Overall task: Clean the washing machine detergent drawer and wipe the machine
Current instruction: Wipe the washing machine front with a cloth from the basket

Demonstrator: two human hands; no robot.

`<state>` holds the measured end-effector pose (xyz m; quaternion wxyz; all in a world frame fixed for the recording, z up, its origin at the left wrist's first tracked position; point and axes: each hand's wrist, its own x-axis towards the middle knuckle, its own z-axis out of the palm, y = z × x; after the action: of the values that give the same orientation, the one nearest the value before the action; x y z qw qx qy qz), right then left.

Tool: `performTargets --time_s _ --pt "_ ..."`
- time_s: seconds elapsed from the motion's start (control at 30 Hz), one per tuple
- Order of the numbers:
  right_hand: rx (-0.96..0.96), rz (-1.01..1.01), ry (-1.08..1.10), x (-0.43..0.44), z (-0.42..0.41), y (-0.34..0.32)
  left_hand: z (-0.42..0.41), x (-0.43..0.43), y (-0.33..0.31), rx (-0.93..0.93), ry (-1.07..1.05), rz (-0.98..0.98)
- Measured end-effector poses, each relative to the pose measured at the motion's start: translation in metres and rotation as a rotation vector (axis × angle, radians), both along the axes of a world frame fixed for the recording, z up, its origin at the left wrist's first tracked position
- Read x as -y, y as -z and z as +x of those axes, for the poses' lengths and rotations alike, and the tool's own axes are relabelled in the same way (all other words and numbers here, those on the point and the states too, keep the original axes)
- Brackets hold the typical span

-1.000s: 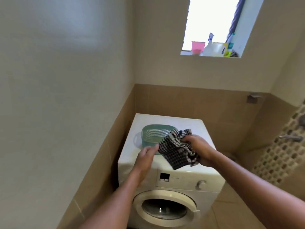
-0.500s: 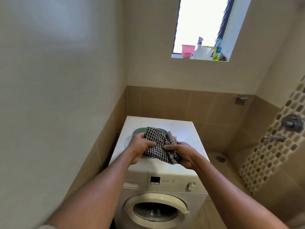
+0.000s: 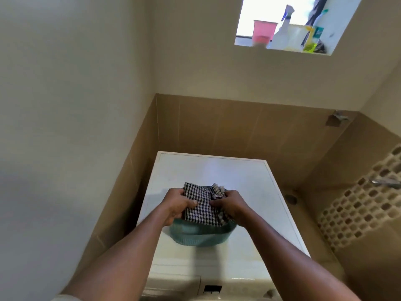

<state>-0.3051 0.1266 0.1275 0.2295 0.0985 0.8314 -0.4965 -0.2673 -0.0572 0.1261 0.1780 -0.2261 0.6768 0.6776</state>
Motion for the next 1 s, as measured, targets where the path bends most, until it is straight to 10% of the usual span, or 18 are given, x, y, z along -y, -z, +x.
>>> performTargets --time_s 0.33,0.6,0.77,1.0 --pt "-0.004 0.588 -0.285 0.031 -0.025 0.05 -0.026 -0.025 0.046 0.112 0.44 -0.892" --pt "-0.333 0.767 -0.296 0.026 -0.005 0.038 -0.019 -0.024 0.036 -0.154 0.559 -1.342" --pt "-0.466 0.899 -0.053 -0.004 -0.006 0.022 -0.009 0.001 0.037 -0.481 0.404 -1.402" --pt "-0.287 0.757 0.096 -0.031 0.021 0.038 0.005 0.011 0.047 -0.158 0.055 -1.1"
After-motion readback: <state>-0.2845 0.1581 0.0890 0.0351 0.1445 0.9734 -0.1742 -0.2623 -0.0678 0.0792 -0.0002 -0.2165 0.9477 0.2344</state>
